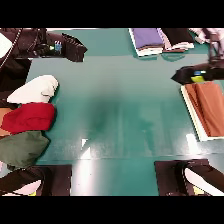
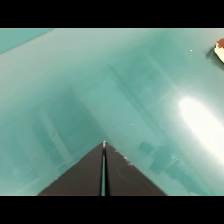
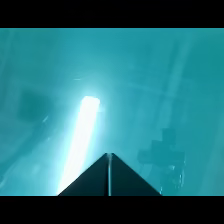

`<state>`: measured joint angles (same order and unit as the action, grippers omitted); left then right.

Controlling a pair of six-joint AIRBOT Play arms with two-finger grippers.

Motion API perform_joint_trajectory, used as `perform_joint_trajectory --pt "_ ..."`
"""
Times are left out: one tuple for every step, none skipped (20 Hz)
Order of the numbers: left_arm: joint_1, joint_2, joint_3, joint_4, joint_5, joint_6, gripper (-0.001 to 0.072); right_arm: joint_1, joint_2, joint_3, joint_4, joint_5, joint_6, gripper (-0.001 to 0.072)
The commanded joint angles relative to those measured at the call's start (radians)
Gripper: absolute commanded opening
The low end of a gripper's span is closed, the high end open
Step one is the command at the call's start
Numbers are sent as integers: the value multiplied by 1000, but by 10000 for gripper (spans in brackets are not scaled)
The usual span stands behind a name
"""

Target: Fold the shirts.

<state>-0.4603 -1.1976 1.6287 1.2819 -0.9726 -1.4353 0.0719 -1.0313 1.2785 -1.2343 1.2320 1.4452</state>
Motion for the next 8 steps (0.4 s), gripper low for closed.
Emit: perform_joint_trajectory --pt "0 1 0 0 7 0 28 136 -68 61 4 2 -17 13" --pt "0 1 0 0 8 0 28 155 -79 72 4 2 -17 13" --pt "0 1 0 0 9 0 27 169 -85 77 4 0 -17 13" --pt "0 1 0 0 11 0 27 179 -86 76 3 -2 -17 13" --pt "0 1 0 -1 15 0 28 183 -86 76 3 -1 -17 13" --pt "0 1 0 0 15 0 28 182 -85 76 3 1 -17 13" --pt "0 1 0 0 15 0 28 182 -85 76 3 5 -17 13" --pt "0 1 0 0 15 0 28 182 -85 76 3 8 -17 13"
